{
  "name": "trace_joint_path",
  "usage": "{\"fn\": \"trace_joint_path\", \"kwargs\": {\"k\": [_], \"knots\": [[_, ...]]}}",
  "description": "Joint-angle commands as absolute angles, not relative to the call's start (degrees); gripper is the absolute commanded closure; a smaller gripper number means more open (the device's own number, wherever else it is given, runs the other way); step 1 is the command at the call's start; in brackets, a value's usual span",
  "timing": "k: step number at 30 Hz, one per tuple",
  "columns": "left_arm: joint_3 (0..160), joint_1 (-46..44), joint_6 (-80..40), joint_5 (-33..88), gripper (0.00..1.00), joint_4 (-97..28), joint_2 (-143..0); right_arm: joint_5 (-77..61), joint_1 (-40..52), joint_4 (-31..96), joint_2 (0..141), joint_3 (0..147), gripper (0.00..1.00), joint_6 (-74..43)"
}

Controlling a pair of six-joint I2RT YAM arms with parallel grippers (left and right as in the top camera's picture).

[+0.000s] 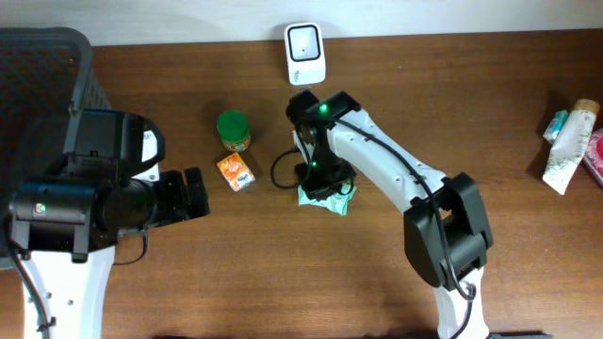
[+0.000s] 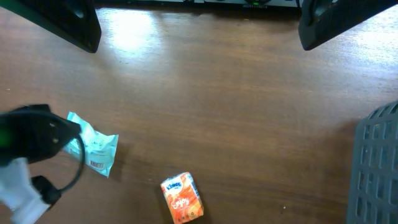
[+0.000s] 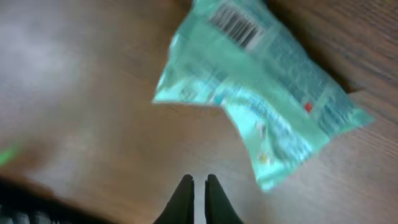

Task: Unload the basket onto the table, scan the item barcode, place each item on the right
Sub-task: 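Lift the wipes pack and raise it toward the scanner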

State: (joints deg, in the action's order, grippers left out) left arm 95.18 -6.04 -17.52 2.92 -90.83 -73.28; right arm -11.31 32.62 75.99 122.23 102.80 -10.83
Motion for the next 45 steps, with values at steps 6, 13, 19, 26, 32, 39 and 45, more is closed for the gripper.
{"fn": "trace_joint_path", "kwargs": {"k": [6, 13, 19, 26, 32, 39, 45], "knots": [[95.4, -6.0, -17.0, 2.5, 0.01, -90.7, -72.7, -6.6, 32.6, 64.0, 122.2, 91.1, 0.96, -21.5], [95.4, -6.0, -17.0, 2.5, 0.01, -90.7, -72.7, 6.8, 30.5, 51.2, 122.2, 90.8, 0.85, -24.2], [95.4, -6.0, -17.0, 2.5, 0.01, -90.7, -72.7, 3.1, 24.6, 37.9, 122.2, 91.7, 0.73, -16.8], [95.4, -6.0, -17.0, 2.5, 0.01, -90.7, -72.7, -20.4, 18.6, 49.1, 122.2, 96.2, 0.41, -14.4], [95.4, -6.0, -17.0, 2.5, 0.01, -90.7, -72.7, -23.4, 17.5, 50.3, 122.2, 95.4, 0.01, -10.8], [95.4, -6.0, -17.0, 2.5, 0.01, -90.7, -72.7, -30.4, 17.6, 39.5, 122.3, 89.9, 0.01, -11.0], [95.4, -6.0, -17.0, 2.5, 0.01, -90.7, -72.7, -32.3, 17.6, 32.4, 123.9, 85.3, 0.09, -11.4]]}}
